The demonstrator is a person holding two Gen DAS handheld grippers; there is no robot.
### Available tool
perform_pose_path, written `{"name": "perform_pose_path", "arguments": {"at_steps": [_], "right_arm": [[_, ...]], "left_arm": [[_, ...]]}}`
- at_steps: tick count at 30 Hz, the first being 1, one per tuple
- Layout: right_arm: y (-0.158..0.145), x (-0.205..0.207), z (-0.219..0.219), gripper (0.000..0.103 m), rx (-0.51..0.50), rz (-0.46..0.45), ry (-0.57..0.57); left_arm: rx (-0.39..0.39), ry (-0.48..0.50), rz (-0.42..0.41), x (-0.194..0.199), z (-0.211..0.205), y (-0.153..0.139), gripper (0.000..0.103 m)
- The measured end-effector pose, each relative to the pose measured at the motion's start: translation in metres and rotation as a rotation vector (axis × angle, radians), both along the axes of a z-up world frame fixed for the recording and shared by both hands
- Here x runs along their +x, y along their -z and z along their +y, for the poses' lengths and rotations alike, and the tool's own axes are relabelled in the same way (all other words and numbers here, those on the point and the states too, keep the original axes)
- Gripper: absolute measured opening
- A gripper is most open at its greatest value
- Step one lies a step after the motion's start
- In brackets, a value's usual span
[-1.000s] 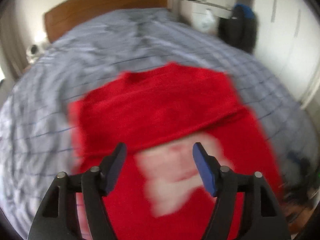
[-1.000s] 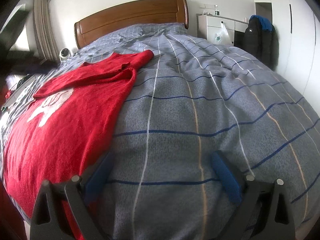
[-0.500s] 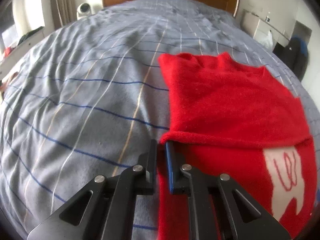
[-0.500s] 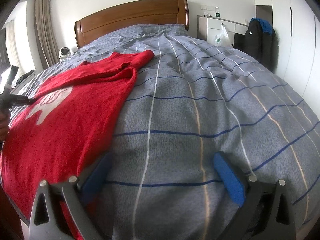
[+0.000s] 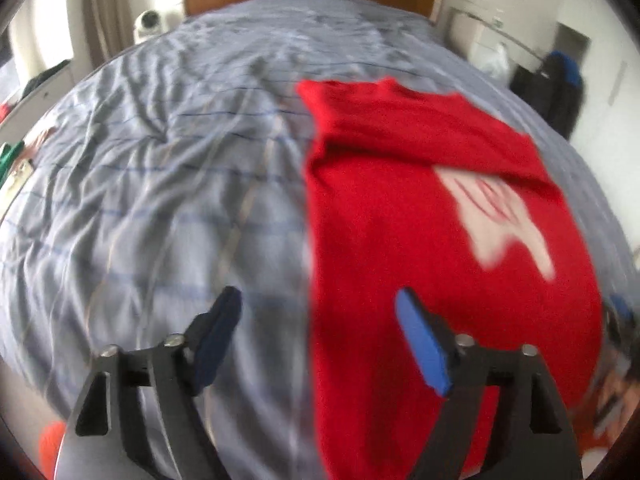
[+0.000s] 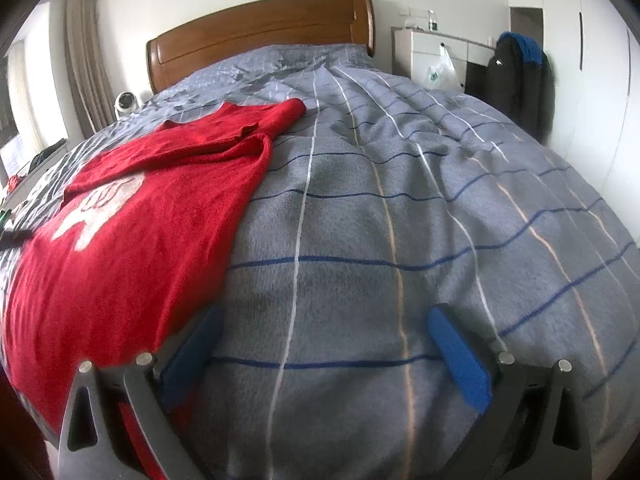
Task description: Fold small clothes
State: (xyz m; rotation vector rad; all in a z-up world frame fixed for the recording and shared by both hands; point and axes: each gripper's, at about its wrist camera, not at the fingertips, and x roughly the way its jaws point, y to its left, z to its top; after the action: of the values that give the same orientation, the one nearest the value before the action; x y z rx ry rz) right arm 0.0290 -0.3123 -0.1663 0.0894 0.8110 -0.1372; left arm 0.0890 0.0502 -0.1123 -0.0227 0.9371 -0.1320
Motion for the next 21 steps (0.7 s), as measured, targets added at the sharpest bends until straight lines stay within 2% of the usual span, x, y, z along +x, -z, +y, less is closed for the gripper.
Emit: {"name": "perform_pose_path", "arguments": {"at_steps": [5, 8, 9, 10, 12, 14, 15, 17, 21], "right_arm": [[-0.027, -0.014, 0.015, 0.102, -0.025, -0.014, 0.047], [-0.039, -0.021, 0.042, 0.102, -0.039, -0.032, -0.015], [-0.04, -0.022, 0.05, 0.102, -0.05, -0.034, -0.041], [-0.038, -0.022, 0.06, 0.102, -0.066, -0.033, -0.077], [-0.025, -0.018, 0.081, 0.102, -0.114, 0.002, -0.151], [0.0, -0.011, 0.093, 0.102, -0.156, 0.104, -0.182], [0.008, -0.011, 0.093, 0.102, -0.144, 0.121, -0.178], [0.008, -0.013, 0.09, 0.102, -0.11, 0.1, -0.164], [0.008, -0.014, 0.091, 0.102, -0.117, 0.102, -0.169]], "left_arm": [[0.068, 0.073, -0.036, -0.034, -0.032, 0.013, 0.09], [0.124, 0.098, -0.013, -0.035, -0.043, 0.032, 0.091], [0.137, 0.101, -0.018, -0.036, -0.044, 0.036, 0.095], [0.149, 0.098, -0.024, -0.036, -0.043, 0.038, 0.1], [0.142, 0.09, -0.017, -0.035, -0.039, 0.039, 0.101], [0.117, 0.075, 0.003, -0.033, -0.035, 0.04, 0.103], [0.111, 0.072, 0.007, -0.033, -0.035, 0.04, 0.103], [0.109, 0.068, 0.007, -0.034, -0.034, 0.041, 0.103], [0.122, 0.067, 0.003, -0.038, -0.038, 0.044, 0.103]]}}
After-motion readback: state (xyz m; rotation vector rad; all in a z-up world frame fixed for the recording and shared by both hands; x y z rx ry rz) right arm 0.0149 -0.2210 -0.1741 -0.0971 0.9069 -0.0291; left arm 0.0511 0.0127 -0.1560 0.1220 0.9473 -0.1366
